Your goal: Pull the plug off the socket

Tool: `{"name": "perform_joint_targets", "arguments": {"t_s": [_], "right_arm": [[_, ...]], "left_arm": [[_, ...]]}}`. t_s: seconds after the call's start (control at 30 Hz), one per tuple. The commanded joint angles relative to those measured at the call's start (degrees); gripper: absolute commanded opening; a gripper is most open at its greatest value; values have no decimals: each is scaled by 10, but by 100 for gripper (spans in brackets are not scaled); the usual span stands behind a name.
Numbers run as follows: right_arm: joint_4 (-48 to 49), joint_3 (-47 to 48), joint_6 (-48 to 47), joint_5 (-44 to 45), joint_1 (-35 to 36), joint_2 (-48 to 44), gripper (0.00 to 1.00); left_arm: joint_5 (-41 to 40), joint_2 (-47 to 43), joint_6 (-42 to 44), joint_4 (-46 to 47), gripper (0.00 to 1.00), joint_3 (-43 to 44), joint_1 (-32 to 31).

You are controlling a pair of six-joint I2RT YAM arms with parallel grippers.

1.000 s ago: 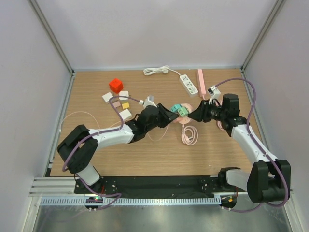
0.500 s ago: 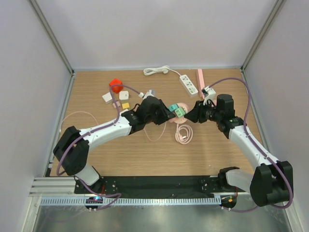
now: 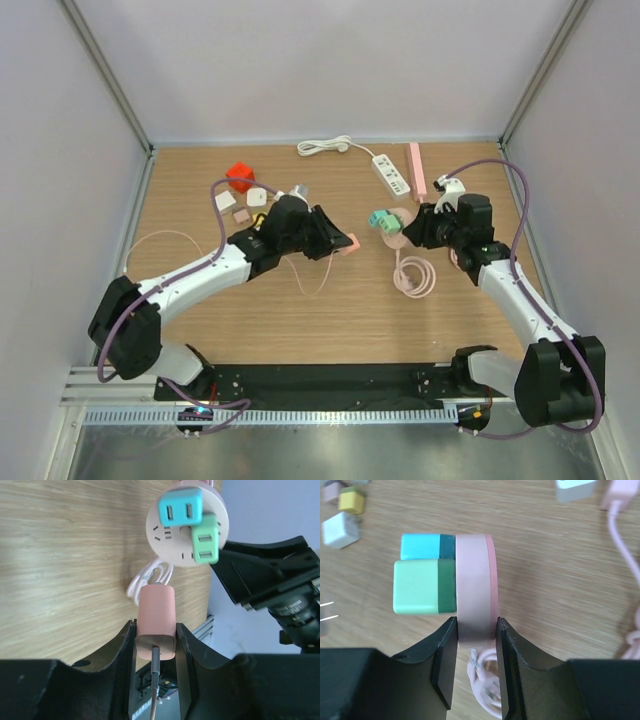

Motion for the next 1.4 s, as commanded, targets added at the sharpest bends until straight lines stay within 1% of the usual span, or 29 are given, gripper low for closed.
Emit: {"name": "perform_joint_targets", "arguments": {"t_s": [0.0,0.07,0.17,0.23,0.27,0.3,0.33,0.37,0.4,0.47,0.5,0.53,0.57,0.6,0.67,0.73,0.77,0.8,0.9,0.93,1.0,1.03,1.13,1.33,1.37], "right_arm": [[48,11,-20,72,-6,-7,1],[49,11,-20,70,-6,-5,1],[48,12,-20,56,-6,-5,1],[47,12,-22,16,-9,-7,1],[48,11,-23,-3,-18,-9,1],[48,10,-23,-41,-22,-10,1],[48,11,-22,-60,-27,-9,1],[45,12,-22,-76,-37,-7,1],[45,12,-22,-100,-40,-6,1],[45,13,-21,-119,-46,-5,1],[45,13,-21,-128,-49,-3,1],[44,13,-21,-137,-50,-1,1],[45,13,-21,-140,-50,-1,1],[45,14,-21,-142,-51,-1,1],[45,15,-19,-148,-50,2,1],[45,15,-19,-150,-51,3,1],[45,15,-19,-152,-50,3,1],[44,15,-20,-153,-50,2,1],[45,15,-20,-156,-51,2,1],[45,15,-19,-157,-52,4,1],[45,16,-18,-158,-52,7,1],[45,16,-18,-159,-52,9,1],[44,18,-17,-161,-52,12,1],[44,18,-19,-162,-53,13,1],[43,17,-19,-163,-54,14,1]], "left_arm": [[4,-30,-39,-69,0,31,2],[18,-31,-24,-64,0,37,2],[4,-45,27,-65,0,31,4],[-8,-57,50,-64,0,20,19],[-6,-69,75,-60,0,4,29],[7,-74,85,-53,0,-7,41],[22,-82,95,-42,0,-22,74],[33,-97,103,-14,0,-37,94],[67,-103,106,2,0,-66,143],[102,-116,114,49,0,-95,195],[119,-123,114,75,0,-120,249],[153,-123,114,109,0,-127,276],[169,-121,114,120,0,-134,304],[178,-105,115,125,0,-133,355],[191,-84,129,120,0,-121,400],[185,-46,133,119,0,-104,464],[189,-33,129,131,0,-104,482],[194,-4,116,146,0,-104,516],[211,42,102,194,0,-95,566],[214,73,103,200,0,-80,574],[246,111,105,212,0,-65,595],[262,147,108,224,0,-54,598],[288,198,123,220,0,-27,604],[303,235,145,206,0,-19,605],[305,246,146,203,2,-17,605]]}}
